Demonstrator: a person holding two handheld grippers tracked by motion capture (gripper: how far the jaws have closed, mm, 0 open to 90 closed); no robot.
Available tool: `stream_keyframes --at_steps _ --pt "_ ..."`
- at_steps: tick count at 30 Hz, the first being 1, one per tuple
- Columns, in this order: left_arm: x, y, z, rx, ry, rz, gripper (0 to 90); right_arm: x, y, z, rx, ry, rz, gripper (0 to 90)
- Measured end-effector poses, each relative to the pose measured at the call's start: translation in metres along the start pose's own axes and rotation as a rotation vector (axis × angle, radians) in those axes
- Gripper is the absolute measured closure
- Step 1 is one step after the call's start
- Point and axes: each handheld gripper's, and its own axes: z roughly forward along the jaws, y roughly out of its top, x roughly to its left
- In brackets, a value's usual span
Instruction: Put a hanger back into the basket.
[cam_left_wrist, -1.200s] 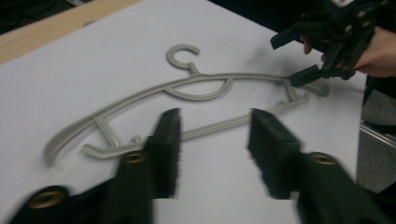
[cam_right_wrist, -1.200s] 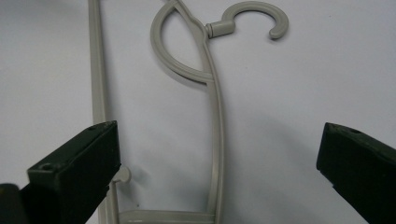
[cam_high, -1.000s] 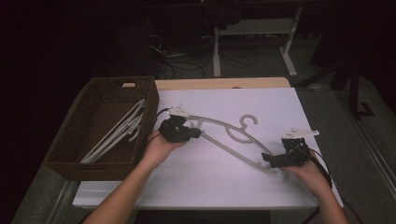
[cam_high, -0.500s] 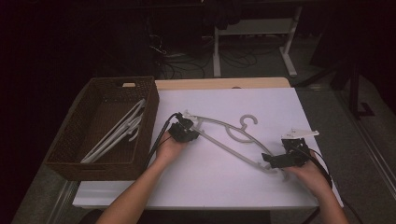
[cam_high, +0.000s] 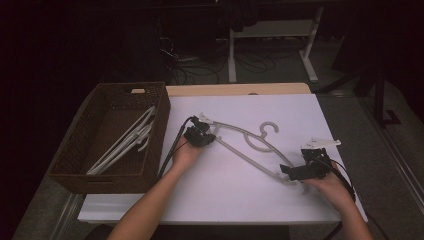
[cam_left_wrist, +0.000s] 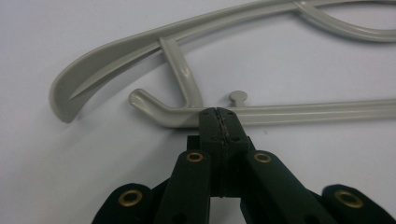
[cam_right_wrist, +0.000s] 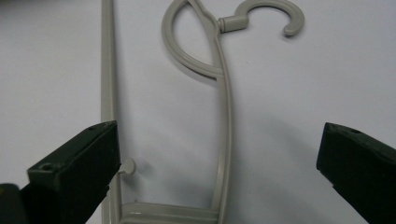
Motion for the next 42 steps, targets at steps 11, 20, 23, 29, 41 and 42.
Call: stream_keyframes --at_steps 11,20,23,29,41,42 --pt "0.013 0.028 0.025 -0.036 -0.006 -0.008 90.0 -0.001 0.0 0.0 0.001 0.002 0.001 0.0" --pt "0.018 0.021 -0.009 -0.102 -0.117 -0.086 67.0 -0.007 0.001 -0.01 0.003 -0.036 0.027 10.6" --pt "0.017 0.013 -0.026 -0.124 -0.164 -0.097 55.8 -0.01 0.002 -0.016 0.007 -0.061 0.052 16.3" --pt "0.007 -0.006 -0.053 -0.113 -0.241 -0.053 39.3 -0.017 0.001 -0.023 0.019 -0.085 0.085 38.0" --pt "-0.021 -0.047 -0.085 -0.13 -0.313 -0.021 14.6 -0.02 -0.01 -0.023 0.126 -0.11 0.07 89.1" --pt "-0.023 -0.049 -0.086 -0.13 -0.31 -0.017 14.0 -0.02 -0.011 -0.023 0.14 -0.102 0.063 89.2"
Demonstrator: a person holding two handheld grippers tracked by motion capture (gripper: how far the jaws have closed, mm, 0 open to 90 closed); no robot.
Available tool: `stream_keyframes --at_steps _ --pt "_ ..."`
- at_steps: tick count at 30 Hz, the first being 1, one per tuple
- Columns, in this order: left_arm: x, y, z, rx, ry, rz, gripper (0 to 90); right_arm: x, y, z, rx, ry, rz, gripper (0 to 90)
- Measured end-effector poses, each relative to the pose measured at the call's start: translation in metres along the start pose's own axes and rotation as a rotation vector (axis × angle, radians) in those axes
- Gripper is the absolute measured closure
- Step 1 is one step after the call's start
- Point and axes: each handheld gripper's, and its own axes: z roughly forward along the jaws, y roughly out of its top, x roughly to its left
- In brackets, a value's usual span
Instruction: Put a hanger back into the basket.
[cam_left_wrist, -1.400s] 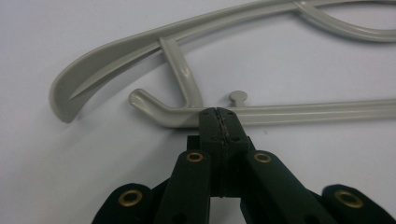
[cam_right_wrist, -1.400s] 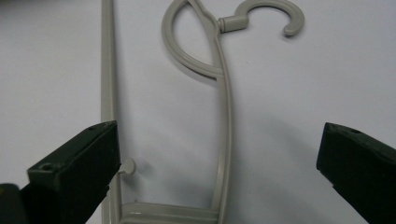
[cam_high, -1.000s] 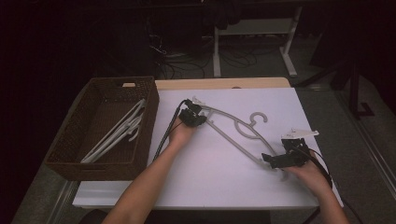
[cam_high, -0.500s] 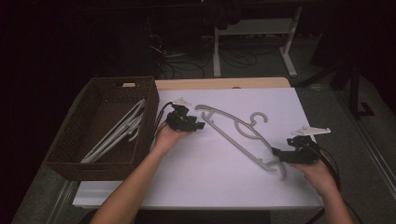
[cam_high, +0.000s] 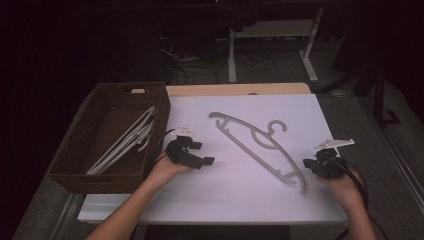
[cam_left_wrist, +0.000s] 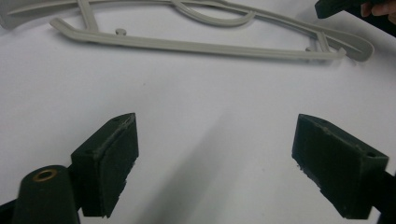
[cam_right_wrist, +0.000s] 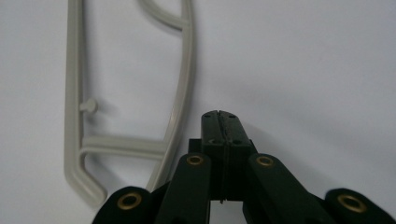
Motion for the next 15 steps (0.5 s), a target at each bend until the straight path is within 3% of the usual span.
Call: stream_keyframes --at_steps 7,15 --pt "-0.001 0.0 0.0 -0.004 0.019 0.006 11.5 0.006 -0.002 0.006 0.063 0.053 -0.049 89.2" --pt "0.001 0.0 -0.001 0.006 0.034 0.007 11.5 0.022 0.005 0.013 0.077 0.12 -0.116 89.3"
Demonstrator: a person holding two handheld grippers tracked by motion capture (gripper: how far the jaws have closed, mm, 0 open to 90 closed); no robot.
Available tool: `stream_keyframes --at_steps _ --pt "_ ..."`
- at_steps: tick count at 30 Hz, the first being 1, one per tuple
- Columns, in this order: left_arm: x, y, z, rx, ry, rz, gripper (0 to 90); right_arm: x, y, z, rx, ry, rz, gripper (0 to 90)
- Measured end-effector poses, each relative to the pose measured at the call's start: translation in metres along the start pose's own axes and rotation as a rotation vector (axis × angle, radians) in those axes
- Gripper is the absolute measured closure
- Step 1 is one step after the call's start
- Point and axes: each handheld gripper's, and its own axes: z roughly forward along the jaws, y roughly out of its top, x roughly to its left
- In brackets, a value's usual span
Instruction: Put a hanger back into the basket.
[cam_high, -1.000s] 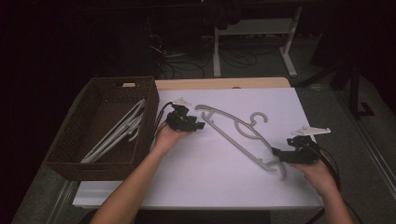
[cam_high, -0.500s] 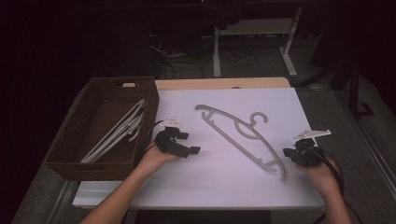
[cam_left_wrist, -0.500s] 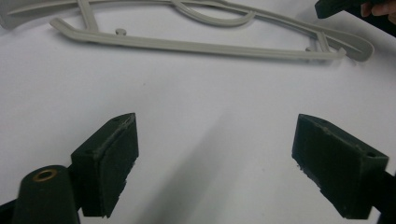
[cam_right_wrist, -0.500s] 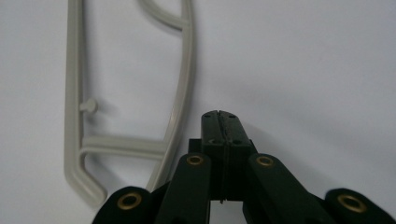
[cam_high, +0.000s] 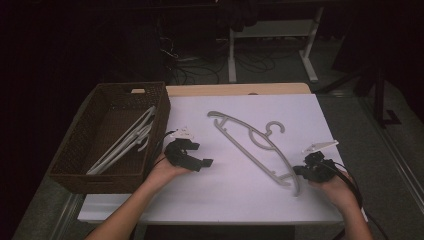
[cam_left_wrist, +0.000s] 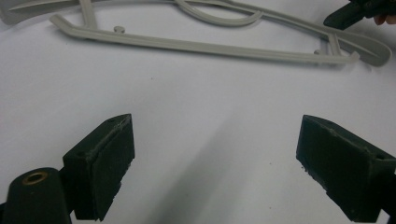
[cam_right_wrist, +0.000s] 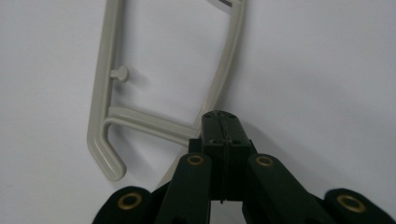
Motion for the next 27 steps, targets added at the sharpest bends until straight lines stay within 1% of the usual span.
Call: stream_keyframes --at_steps 3,8,13,16,17,19,23,27 --pt "0.0 0.001 0.0 -0.003 0.002 -0.003 11.5 0.008 0.002 0.003 0.002 0.046 -0.031 89.3" --pt "0.001 0.002 0.0 -0.003 0.005 -0.006 11.5 0.025 0.009 0.011 0.004 0.144 -0.086 89.3" --pt "0.002 0.004 0.002 0.001 0.01 -0.008 11.5 0.039 0.017 0.02 0.006 0.205 -0.126 89.3" --pt "0.002 0.003 0.002 0.0 0.008 -0.01 11.6 0.048 0.019 0.024 0.002 0.252 -0.136 89.3" --pt "0.003 0.002 0.002 0.005 0.01 -0.005 11.6 0.052 0.02 0.026 0.003 0.269 -0.151 89.3" --pt "0.002 0.001 0.002 0.013 0.014 -0.004 11.6 0.061 0.023 0.028 0.002 0.291 -0.175 89.3" --pt "0.001 0.002 0.001 0.008 0.009 -0.001 11.8 0.081 0.031 0.034 0.0 0.331 -0.22 89.2" --pt "0.003 0.002 0.001 0.0 0.015 -0.008 11.9 0.097 0.041 0.039 -0.004 0.373 -0.257 89.3"
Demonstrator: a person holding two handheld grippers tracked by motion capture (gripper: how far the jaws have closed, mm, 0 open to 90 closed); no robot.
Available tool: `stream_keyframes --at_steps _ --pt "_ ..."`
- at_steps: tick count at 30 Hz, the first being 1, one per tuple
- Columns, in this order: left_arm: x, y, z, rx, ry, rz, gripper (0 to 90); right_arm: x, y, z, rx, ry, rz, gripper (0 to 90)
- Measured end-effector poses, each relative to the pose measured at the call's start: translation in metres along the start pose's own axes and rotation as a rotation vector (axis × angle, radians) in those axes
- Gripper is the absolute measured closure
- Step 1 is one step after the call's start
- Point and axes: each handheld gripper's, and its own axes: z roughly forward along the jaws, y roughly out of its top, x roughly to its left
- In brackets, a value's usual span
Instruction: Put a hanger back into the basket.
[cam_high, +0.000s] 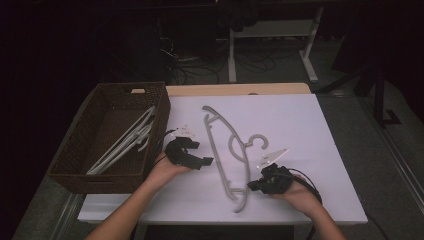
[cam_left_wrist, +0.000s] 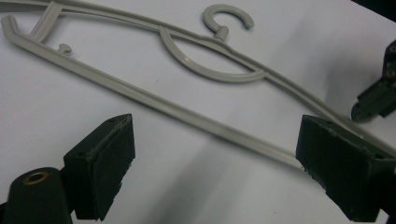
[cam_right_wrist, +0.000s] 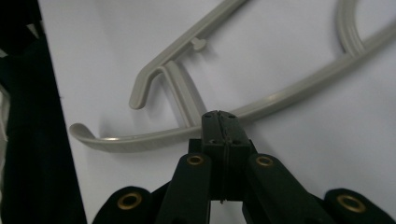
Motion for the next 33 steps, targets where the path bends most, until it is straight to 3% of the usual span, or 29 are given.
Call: stream_keyframes --at_steps 17,20,25,29,33 --pt "0.0 -0.001 0.001 0.009 0.009 -0.003 12.2 0.035 0.05 0.052 0.007 0.114 -0.138 89.3" --pt "0.001 -0.001 0.001 0.011 0.019 -0.006 12.6 0.04 0.056 0.056 0.007 0.111 -0.162 89.2" --pt "0.007 0.003 0.004 0.006 0.1 -0.031 15.4 0.029 0.052 0.039 -0.04 0.078 -0.119 77.4" --pt "0.017 0.009 0.011 0.027 0.17 -0.05 19.9 0.015 0.045 0.025 -0.087 0.007 -0.064 57.1" --pt "0.03 0.016 0.02 0.034 0.238 -0.073 28.3 0.001 0.036 0.014 -0.117 -0.066 -0.015 44.5"
